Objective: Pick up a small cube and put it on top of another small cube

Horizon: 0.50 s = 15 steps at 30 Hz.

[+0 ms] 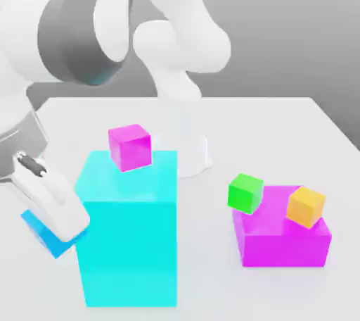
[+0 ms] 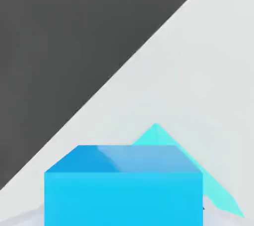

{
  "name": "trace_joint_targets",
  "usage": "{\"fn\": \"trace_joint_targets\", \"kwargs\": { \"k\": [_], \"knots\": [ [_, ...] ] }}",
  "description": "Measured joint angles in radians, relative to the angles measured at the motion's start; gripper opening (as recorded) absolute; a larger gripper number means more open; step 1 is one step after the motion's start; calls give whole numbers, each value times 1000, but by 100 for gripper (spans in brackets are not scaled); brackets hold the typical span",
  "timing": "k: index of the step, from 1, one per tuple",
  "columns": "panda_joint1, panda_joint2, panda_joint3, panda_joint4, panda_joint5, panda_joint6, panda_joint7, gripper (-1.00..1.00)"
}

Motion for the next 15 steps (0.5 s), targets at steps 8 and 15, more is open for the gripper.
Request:
{"fn": "trace_joint_targets", "kwargs": {
  "k": [8,15],
  "knots": [
    [52,-279,12,-48,97,-198,-156,-100],
    [25,-544,17,-262,79,-155,-36,-100]
  ]
}}
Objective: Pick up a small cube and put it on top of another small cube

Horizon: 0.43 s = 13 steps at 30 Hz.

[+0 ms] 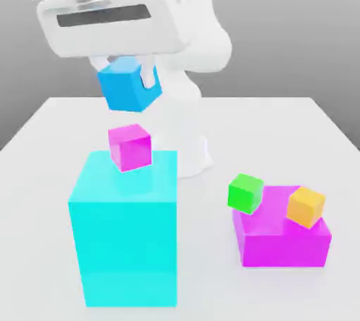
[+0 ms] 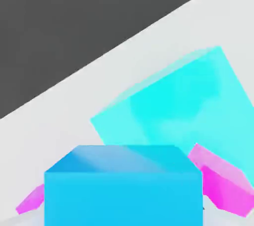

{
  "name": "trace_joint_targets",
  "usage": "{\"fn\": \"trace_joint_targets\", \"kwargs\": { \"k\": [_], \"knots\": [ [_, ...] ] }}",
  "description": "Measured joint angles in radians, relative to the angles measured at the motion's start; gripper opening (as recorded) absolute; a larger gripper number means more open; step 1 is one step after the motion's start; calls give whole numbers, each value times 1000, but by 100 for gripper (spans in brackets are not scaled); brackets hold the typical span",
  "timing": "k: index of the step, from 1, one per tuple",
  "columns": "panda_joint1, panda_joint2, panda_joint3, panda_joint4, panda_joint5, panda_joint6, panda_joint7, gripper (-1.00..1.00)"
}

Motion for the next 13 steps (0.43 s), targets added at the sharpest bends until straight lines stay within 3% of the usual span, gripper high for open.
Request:
{"fn": "trace_joint_targets", "kwargs": {
  "k": [5,9,10,13],
  "knots": [
    [-48,-185,41,-181,-47,81,145,-100],
    [-58,-175,77,-307,-38,231,167,-100],
    [-59,-168,83,-327,-34,258,166,100],
    [-59,-168,83,-327,-34,258,166,100]
  ]
}}
